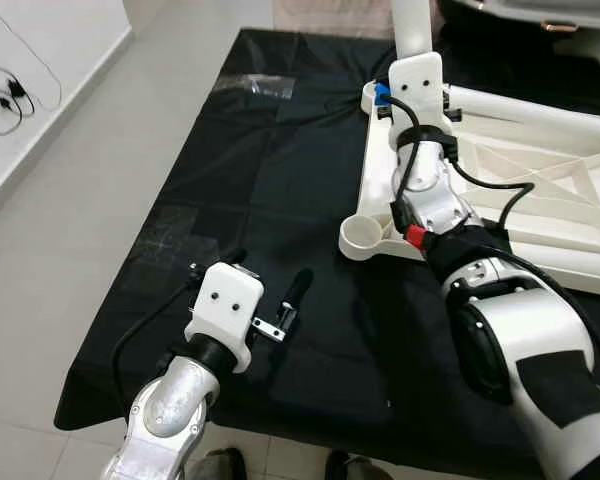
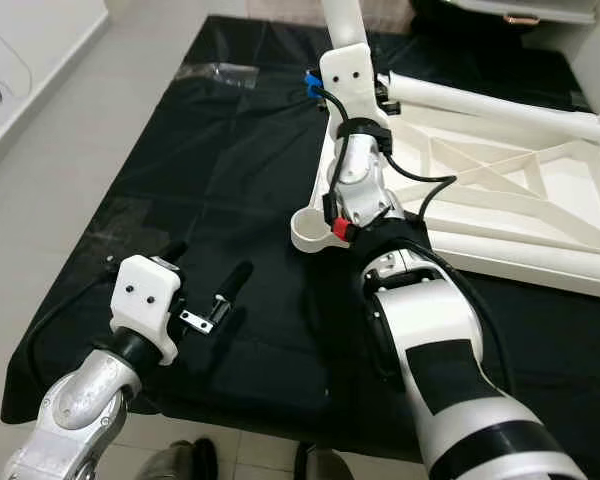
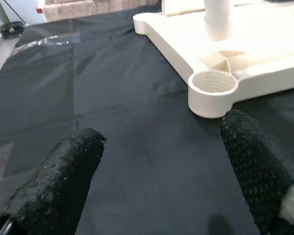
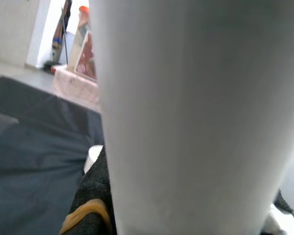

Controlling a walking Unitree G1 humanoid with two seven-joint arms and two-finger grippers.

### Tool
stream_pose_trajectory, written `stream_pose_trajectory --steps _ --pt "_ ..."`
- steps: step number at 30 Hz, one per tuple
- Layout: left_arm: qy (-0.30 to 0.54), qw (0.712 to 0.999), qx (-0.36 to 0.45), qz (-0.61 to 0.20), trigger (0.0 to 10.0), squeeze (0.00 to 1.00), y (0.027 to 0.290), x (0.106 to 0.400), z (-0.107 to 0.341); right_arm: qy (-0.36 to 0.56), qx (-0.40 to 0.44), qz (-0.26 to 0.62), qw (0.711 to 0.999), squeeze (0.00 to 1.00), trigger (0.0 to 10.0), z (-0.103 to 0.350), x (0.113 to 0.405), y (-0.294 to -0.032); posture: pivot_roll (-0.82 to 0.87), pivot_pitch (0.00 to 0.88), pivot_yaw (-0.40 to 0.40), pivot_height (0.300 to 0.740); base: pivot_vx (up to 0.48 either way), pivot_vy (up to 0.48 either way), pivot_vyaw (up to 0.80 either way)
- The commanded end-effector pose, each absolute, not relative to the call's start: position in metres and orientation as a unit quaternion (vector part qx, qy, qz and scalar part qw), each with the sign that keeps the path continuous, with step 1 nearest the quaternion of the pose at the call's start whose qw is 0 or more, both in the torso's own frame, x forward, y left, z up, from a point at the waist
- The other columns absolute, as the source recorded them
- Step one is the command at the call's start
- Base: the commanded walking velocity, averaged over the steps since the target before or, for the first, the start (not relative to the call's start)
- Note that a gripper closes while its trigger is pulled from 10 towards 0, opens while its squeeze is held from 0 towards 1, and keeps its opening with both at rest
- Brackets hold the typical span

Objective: Building children table

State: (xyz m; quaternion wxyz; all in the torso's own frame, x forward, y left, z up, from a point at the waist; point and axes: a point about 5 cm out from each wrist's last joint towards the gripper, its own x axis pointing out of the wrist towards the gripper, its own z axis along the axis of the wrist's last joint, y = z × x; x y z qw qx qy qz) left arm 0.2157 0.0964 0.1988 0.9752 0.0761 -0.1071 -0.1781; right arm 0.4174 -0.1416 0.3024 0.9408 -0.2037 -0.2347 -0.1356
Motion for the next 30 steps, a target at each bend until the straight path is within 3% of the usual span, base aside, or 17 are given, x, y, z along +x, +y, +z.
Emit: stream_pose_trajectory --steps 1,14,18,19,20,23,30 --pt "-0.096 0.976 0.082 -0.179 10.0 0.00 0.097 0.212 0.196 -0.253 -0.215 -0.139 0.933 0.00 10.0 0.310 0.416 -0.141 0.17 0.322 -0.037 0.740 0.000 0.000 0.00" --pt "-0.083 0.976 0.084 -0.180 10.0 0.00 0.097 0.210 0.196 -0.204 -0.216 -0.105 0.949 0.00 10.0 0.288 0.420 -0.137 0.17 0.317 -0.035 0.740 0.000 0.000 0.00" --pt "-0.085 0.976 0.088 -0.181 10.0 0.00 0.096 0.211 0.197 -0.129 -0.166 -0.077 0.975 0.00 10.0 0.259 0.422 -0.138 0.17 0.301 -0.031 0.740 0.000 0.000 0.00" --pt "-0.092 0.975 0.096 -0.177 10.0 0.00 0.099 0.218 0.198 -0.098 -0.110 -0.045 0.988 0.00 10.0 0.247 0.421 -0.127 0.14 0.265 -0.030 0.740 0.000 0.000 0.00" --pt "-0.092 0.975 0.096 -0.177 10.0 0.00 0.099 0.218 0.198 -0.098 -0.110 -0.045 0.988 0.00 10.0 0.247 0.421 -0.127 0.14 0.265 -0.030 0.740 0.000 0.000 0.00" --pt "-0.108 0.974 0.113 -0.164 10.0 0.00 0.106 0.234 0.203 -0.061 0.016 0.047 0.997 0.00 10.0 0.229 0.413 -0.085 0.13 0.247 -0.029 0.740 0.000 0.000 0.00" --pt "-0.117 0.974 0.127 -0.148 10.0 0.00 0.113 0.243 0.207 -0.030 0.069 0.139 0.987 0.00 10.0 0.214 0.375 -0.044 0.12 0.225 -0.032 0.740 0.000 0.000 0.00"
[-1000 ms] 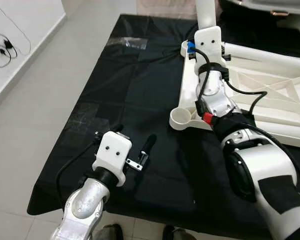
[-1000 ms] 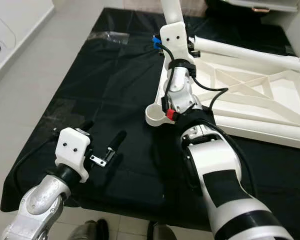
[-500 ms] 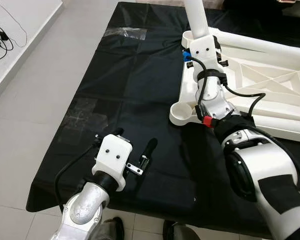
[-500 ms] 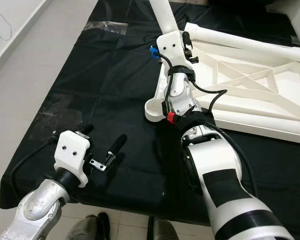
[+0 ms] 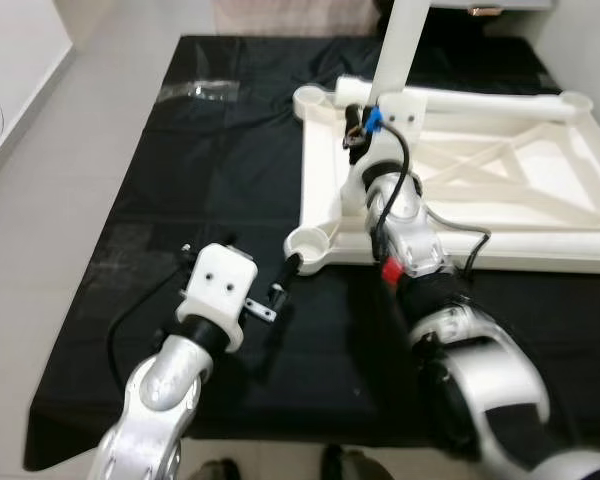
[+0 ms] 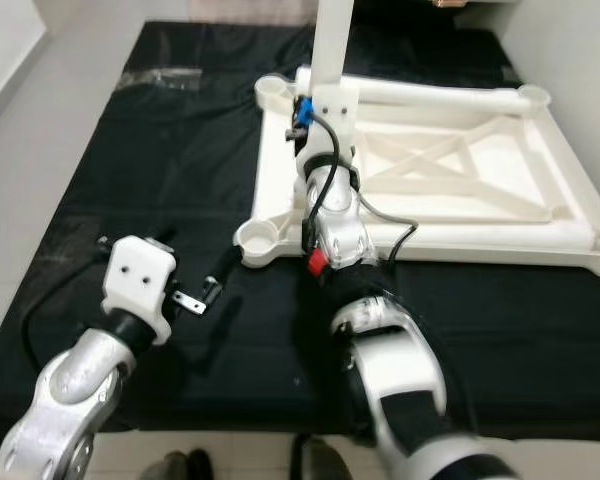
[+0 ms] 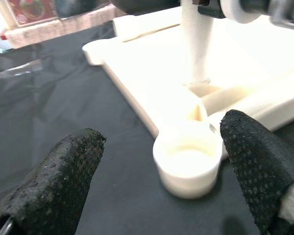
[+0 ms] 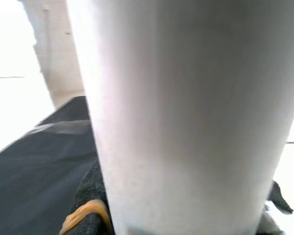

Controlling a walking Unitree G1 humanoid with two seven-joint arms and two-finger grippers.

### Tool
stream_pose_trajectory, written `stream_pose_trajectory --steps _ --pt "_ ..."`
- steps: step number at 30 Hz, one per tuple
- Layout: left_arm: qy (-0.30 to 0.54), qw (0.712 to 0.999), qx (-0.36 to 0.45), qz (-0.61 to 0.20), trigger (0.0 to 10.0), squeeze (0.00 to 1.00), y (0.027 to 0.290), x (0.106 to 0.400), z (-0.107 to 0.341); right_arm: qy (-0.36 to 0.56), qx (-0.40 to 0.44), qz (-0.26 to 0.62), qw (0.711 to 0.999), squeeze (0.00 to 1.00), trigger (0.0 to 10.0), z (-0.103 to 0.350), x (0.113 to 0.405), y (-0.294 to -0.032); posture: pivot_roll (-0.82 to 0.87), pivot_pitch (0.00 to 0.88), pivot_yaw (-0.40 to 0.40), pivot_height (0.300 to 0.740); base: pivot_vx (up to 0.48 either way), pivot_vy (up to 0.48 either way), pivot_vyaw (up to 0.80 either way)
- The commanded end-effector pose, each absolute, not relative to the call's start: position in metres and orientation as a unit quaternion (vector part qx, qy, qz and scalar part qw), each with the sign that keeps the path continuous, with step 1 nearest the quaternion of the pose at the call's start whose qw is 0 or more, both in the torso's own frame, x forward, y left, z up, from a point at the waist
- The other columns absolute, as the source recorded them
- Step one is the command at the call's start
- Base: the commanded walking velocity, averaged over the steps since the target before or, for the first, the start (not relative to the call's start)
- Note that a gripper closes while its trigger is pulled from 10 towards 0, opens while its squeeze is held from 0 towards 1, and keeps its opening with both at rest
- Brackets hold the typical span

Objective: Building children table

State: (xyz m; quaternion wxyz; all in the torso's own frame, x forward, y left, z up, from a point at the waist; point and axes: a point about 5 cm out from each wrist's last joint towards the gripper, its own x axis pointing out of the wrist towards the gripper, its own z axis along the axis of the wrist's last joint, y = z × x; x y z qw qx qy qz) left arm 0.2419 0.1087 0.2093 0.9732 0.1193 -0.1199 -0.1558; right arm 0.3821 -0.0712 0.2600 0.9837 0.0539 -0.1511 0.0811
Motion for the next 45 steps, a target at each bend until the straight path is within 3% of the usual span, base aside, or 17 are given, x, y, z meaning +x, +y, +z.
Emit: stream_pose_trajectory --steps 1,18,25,26,27,32,40,45 --pt "-0.119 0.974 0.130 -0.144 10.0 0.00 0.116 0.245 0.208 -0.030 0.069 0.149 0.986 0.00 10.0 0.212 0.367 -0.040 0.12 0.222 -0.034 0.740 0.000 0.000 0.00" --pt "-0.130 0.973 0.140 -0.132 10.0 0.00 0.122 0.256 0.208 0.084 0.091 0.288 0.949 0.00 10.0 0.201 0.313 -0.018 0.10 0.202 -0.045 0.740 0.000 0.000 0.00" --pt "-0.131 0.974 0.137 -0.126 10.0 0.00 0.124 0.257 0.207 -0.023 0.107 0.245 0.963 0.00 10.0 0.235 0.329 -0.033 0.11 0.188 -0.046 0.740 0.000 0.000 0.00" --pt "-0.135 0.973 0.137 -0.126 10.0 0.00 0.123 0.257 0.208 -0.094 0.109 0.218 0.965 0.00 10.0 0.262 0.340 -0.046 0.11 0.178 -0.048 0.740 0.000 0.000 0.00" --pt "-0.135 0.973 0.137 -0.126 10.0 0.00 0.123 0.257 0.208 -0.094 0.109 0.218 0.965 0.00 10.0 0.262 0.340 -0.046 0.11 0.178 -0.048 0.740 0.000 0.000 0.00" --pt "-0.132 0.974 0.129 -0.131 10.0 0.00 0.120 0.255 0.204 -0.176 0.148 0.217 0.949 0.00 10.0 0.306 0.348 -0.064 0.12 0.158 -0.046 0.740 0.000 0.000 0.00" --pt "-0.112 0.979 0.110 -0.132 10.0 0.00 0.117 0.243 0.192 -0.189 0.096 0.284 0.935 0.00 10.0 0.300 0.341 -0.076 0.12 0.126 -0.039 0.740 0.000 0.000 0.00" --pt "-0.106 0.983 0.097 -0.111 10.0 0.00 0.122 0.238 0.190 -0.184 0.070 0.262 0.945 0.00 10.0 0.282 0.336 -0.087 0.11 0.113 -0.035 0.740 0.000 0.000 0.00"
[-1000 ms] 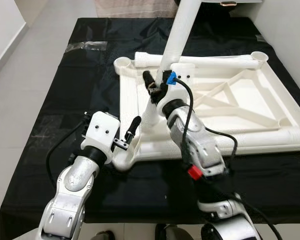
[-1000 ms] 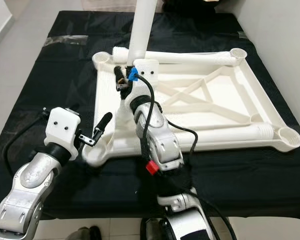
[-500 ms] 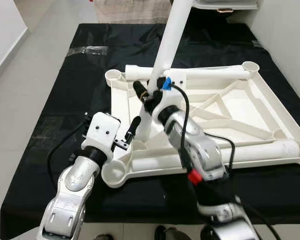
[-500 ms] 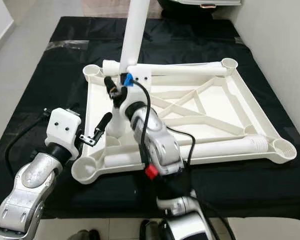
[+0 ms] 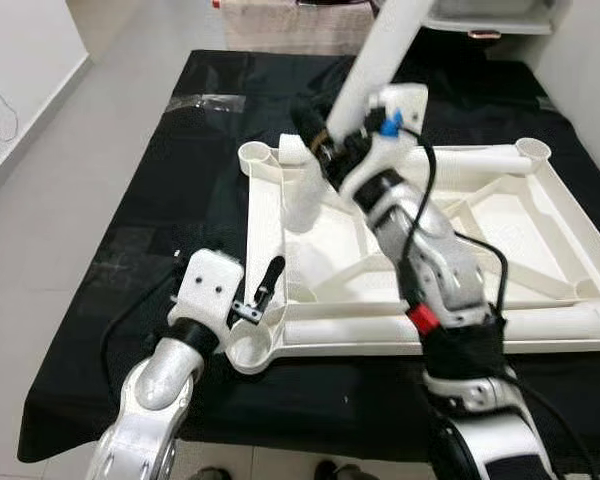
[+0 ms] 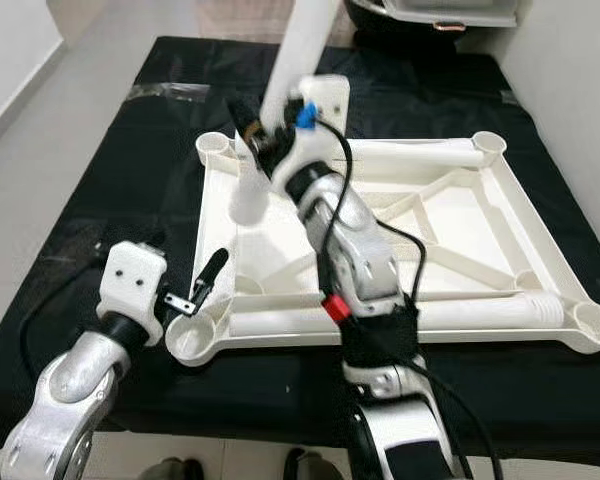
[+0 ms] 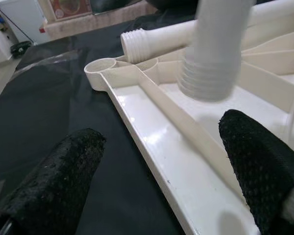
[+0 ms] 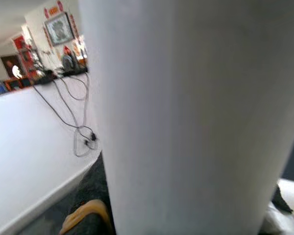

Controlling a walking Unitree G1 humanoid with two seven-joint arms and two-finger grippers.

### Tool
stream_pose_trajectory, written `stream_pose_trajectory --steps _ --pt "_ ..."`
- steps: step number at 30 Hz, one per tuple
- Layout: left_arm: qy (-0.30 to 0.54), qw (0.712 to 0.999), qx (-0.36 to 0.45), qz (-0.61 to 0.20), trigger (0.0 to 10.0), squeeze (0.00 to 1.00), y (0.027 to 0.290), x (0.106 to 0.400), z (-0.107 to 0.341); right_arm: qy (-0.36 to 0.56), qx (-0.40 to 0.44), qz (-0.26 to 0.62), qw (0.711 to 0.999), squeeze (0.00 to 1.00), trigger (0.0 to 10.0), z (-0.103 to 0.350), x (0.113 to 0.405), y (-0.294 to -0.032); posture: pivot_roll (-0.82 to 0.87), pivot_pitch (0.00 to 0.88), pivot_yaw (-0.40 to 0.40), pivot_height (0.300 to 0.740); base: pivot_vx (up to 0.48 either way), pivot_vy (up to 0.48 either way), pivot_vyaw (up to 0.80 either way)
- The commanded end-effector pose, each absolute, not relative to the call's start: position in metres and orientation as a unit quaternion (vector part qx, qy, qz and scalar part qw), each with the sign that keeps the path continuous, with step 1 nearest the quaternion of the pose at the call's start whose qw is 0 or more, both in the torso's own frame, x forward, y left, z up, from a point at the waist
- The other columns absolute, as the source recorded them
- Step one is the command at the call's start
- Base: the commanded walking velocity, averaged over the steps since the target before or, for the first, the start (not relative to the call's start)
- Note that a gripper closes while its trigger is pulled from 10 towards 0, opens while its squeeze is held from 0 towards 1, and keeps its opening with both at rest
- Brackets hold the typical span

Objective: Building children table

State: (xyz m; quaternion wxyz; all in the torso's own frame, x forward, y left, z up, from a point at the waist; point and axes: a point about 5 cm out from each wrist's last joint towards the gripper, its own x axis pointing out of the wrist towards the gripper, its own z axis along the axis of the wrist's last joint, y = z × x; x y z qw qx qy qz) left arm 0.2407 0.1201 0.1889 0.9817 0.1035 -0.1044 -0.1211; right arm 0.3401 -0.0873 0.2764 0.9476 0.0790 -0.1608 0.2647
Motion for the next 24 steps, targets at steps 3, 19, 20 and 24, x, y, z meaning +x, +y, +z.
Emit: stream_pose_trajectory --steps 3,19,20,24 --pt "-0.113 0.985 0.096 -0.093 10.0 0.00 0.1267 0.2378 0.1939 -0.191 0.068 0.235 0.951 0.00 10.0 0.2775 0.3334 -0.0916 0.12 0.100 -0.033 0.740 0.000 0.000 0.00" --pt "-0.123 0.983 0.100 -0.089 10.0 0.00 0.1256 0.2404 0.1982 -0.205 0.062 0.227 0.950 0.00 10.0 0.2830 0.3325 -0.0893 0.12 0.073 -0.038 0.740 0.000 0.000 0.00" --pt "-0.123 0.983 0.100 -0.089 10.0 0.00 0.1256 0.2404 0.1982 -0.205 0.062 0.227 0.950 0.00 10.0 0.2830 0.3325 -0.0893 0.12 0.073 -0.038 0.740 0.000 0.000 0.00" --pt "-0.121 0.983 0.100 -0.093 10.0 0.00 0.1232 0.2394 0.1972 -0.204 0.059 0.225 0.951 0.00 10.0 0.2822 0.3320 -0.0894 0.11 0.070 -0.039 0.740 -0.127 0.000 0.00"
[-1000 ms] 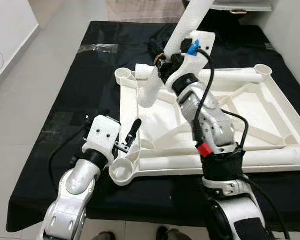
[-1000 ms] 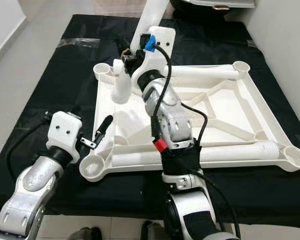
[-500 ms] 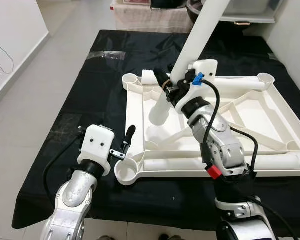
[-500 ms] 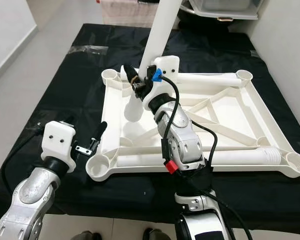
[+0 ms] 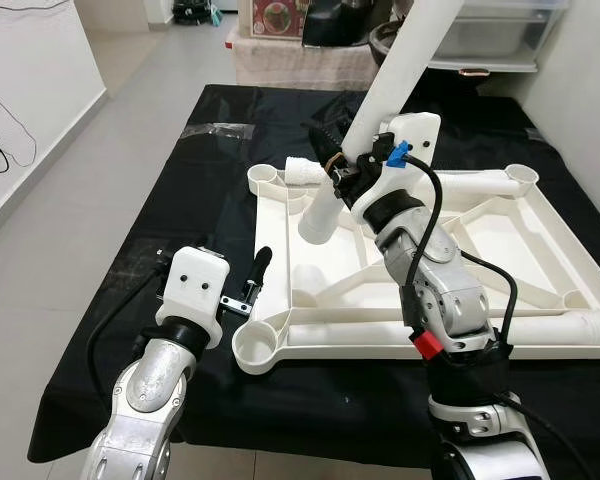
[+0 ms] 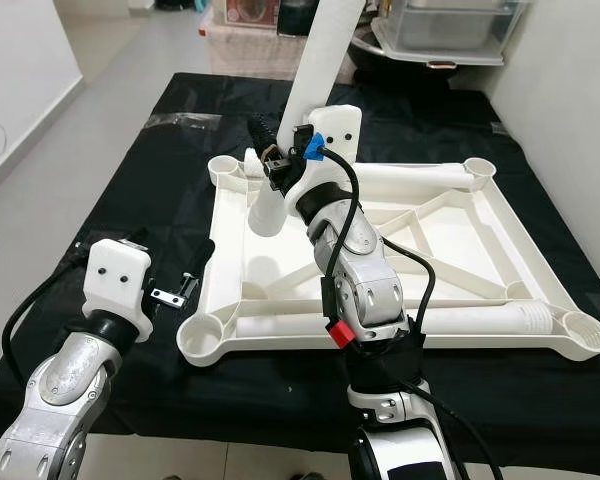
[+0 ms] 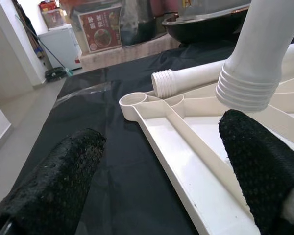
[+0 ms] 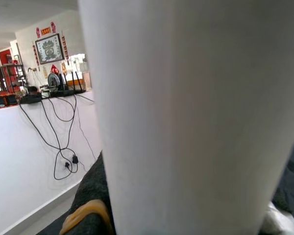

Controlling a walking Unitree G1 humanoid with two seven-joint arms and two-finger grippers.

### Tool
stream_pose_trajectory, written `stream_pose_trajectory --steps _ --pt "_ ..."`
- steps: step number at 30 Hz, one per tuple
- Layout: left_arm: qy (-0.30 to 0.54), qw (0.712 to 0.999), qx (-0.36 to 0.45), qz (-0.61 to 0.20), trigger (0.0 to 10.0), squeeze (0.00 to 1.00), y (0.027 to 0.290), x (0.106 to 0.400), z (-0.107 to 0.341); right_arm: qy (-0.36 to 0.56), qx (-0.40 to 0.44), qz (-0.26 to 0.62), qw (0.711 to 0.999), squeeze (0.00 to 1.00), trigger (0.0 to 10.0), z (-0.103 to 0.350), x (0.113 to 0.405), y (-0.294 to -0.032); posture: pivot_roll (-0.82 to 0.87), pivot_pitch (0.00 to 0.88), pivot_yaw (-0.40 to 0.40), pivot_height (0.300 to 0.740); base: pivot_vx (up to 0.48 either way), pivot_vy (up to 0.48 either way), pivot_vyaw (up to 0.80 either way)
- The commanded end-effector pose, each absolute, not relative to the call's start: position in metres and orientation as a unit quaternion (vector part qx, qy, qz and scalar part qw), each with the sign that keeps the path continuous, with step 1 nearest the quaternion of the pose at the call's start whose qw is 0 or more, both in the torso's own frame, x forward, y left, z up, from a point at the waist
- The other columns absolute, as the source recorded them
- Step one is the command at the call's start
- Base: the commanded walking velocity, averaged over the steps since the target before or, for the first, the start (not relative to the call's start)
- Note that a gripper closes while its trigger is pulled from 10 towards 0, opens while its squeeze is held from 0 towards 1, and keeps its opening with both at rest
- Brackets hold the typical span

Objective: Building children table

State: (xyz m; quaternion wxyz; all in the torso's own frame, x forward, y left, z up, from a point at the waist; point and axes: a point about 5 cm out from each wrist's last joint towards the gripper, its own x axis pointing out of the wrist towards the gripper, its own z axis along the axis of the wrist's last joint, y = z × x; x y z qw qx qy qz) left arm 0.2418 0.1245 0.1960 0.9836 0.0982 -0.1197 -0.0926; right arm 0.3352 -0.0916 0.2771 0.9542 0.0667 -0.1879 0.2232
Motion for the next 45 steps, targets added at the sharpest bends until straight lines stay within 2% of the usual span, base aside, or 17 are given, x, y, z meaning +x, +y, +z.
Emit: stream_pose_trajectory --steps 1,14,32,45 --pt "-0.121 0.983 0.100 -0.093 10.0 0.00 0.123 0.239 0.197 -0.204 0.059 0.225 0.951 0.00 10.0 0.282 0.332 -0.089 0.11 0.070 -0.039 0.740 -0.255 0.000 0.00" --pt "-0.123 0.983 0.105 -0.090 10.0 0.00 0.125 0.240 0.198 -0.191 0.054 0.230 0.953 0.00 10.0 0.275 0.331 -0.086 0.12 0.069 -0.039 0.740 -0.293 0.000 0.00" --pt "-0.130 0.985 0.094 -0.071 10.0 0.00 0.125 0.241 0.203 -0.183 0.029 0.220 0.958 0.00 10.0 0.271 0.338 -0.094 0.11 0.099 -0.049 0.740 0.000 0.000 0.00" --pt "-0.186 0.979 0.085 -0.005 10.0 0.00 0.134 0.247 0.235 -0.177 0.008 0.219 0.959 0.00 10.0 0.260 0.333 -0.090 0.10 0.101 -0.050 0.740 0.000 0.000 -0.11"
